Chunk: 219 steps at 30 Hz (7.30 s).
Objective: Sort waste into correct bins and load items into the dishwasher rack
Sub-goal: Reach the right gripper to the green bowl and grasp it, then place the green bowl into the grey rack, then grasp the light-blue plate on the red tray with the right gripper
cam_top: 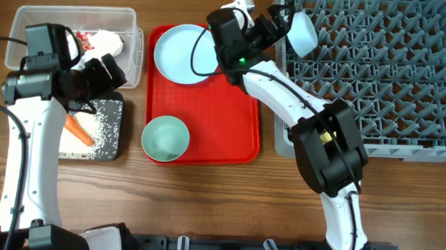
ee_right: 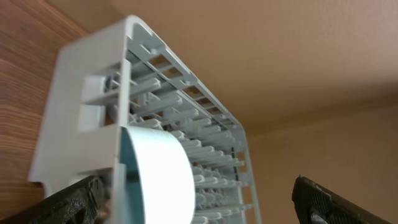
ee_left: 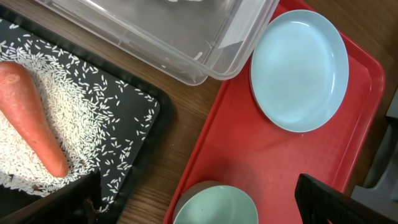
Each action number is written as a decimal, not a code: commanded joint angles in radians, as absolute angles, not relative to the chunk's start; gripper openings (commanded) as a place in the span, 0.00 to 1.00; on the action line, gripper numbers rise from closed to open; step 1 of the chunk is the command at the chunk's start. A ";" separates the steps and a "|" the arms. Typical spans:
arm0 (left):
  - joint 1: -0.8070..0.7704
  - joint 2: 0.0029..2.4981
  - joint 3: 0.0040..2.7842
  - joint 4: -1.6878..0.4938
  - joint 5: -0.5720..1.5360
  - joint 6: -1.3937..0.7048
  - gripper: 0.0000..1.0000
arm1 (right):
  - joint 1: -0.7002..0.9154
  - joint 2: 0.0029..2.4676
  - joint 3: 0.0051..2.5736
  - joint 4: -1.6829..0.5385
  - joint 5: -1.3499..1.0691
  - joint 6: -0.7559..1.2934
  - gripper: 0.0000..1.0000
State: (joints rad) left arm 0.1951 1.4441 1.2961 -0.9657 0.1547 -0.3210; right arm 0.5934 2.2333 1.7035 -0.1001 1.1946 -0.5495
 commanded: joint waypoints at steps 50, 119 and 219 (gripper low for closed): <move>0.200 1.453 1.301 -0.966 0.163 -0.330 1.00 | 0.765 2.104 1.459 -0.625 -0.267 0.789 0.04; 0.200 1.453 1.301 -0.966 0.163 -0.330 1.00 | 0.553 1.803 1.325 -0.793 1.068 -0.263 0.05; 0.200 1.453 1.301 -0.966 0.164 -0.330 1.00 | 0.558 2.370 1.763 -0.474 -0.027 0.736 0.37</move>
State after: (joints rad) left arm 0.1951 1.4441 1.2961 -0.9657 0.1547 -0.3210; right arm 0.5545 2.3314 1.7744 -0.4751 -0.0467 0.6979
